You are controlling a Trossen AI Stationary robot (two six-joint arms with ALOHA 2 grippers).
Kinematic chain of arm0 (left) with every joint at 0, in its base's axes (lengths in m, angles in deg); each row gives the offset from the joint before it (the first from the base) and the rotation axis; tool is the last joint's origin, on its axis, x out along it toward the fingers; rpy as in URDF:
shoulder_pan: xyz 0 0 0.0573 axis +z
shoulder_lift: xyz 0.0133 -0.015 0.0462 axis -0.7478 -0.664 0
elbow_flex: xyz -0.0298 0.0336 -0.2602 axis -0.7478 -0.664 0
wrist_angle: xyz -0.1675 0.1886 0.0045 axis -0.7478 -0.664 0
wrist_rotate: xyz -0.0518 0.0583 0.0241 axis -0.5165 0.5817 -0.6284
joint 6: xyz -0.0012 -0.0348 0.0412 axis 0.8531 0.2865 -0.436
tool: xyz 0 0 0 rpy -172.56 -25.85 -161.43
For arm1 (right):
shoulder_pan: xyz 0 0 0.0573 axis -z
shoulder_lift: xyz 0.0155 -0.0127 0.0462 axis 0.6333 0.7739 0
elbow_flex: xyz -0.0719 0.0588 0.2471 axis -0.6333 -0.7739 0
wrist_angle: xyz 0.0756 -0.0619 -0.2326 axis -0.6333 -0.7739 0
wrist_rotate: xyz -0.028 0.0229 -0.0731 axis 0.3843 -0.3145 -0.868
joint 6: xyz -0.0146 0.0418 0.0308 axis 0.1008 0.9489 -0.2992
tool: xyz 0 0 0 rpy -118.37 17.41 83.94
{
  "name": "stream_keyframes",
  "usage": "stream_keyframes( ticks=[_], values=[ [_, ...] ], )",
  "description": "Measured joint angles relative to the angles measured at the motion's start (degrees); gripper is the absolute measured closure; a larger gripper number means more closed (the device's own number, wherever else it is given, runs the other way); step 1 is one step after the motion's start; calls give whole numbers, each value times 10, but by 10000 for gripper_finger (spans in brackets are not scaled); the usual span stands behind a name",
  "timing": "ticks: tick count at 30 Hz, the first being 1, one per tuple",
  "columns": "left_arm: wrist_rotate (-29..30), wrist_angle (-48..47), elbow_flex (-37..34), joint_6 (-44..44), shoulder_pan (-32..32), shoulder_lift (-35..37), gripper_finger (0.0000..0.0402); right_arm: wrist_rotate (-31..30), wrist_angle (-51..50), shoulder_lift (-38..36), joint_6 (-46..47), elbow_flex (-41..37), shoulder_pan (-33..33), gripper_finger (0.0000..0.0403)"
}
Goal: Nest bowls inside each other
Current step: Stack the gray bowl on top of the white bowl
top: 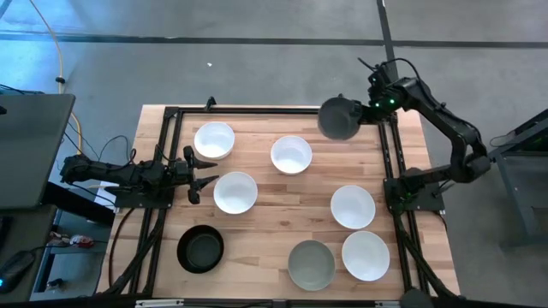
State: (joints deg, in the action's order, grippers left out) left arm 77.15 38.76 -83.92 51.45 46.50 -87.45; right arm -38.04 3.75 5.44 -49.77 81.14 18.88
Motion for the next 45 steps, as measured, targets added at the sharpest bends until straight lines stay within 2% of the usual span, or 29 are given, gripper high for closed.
stream_keyframes(
  ticks=[5,12,23,31,36,45],
  values=[
    [0,0,0,0,0,0,220,-7,-4,35,41,48,-67,403],
    [0,0,0,20,0,0,220,-25,-11,125,56,115,-137,403],
    [-2,0,0,30,0,0,220,-22,-58,278,47,242,-201,403],
    [-2,0,0,22,0,0,220,-29,-88,342,45,319,-230,403],
    [-2,0,0,22,0,0,220,-29,-90,362,41,324,-245,403],
    [-2,0,0,22,0,0,220,-40,-90,365,41,289,-257,403]
  ],
)
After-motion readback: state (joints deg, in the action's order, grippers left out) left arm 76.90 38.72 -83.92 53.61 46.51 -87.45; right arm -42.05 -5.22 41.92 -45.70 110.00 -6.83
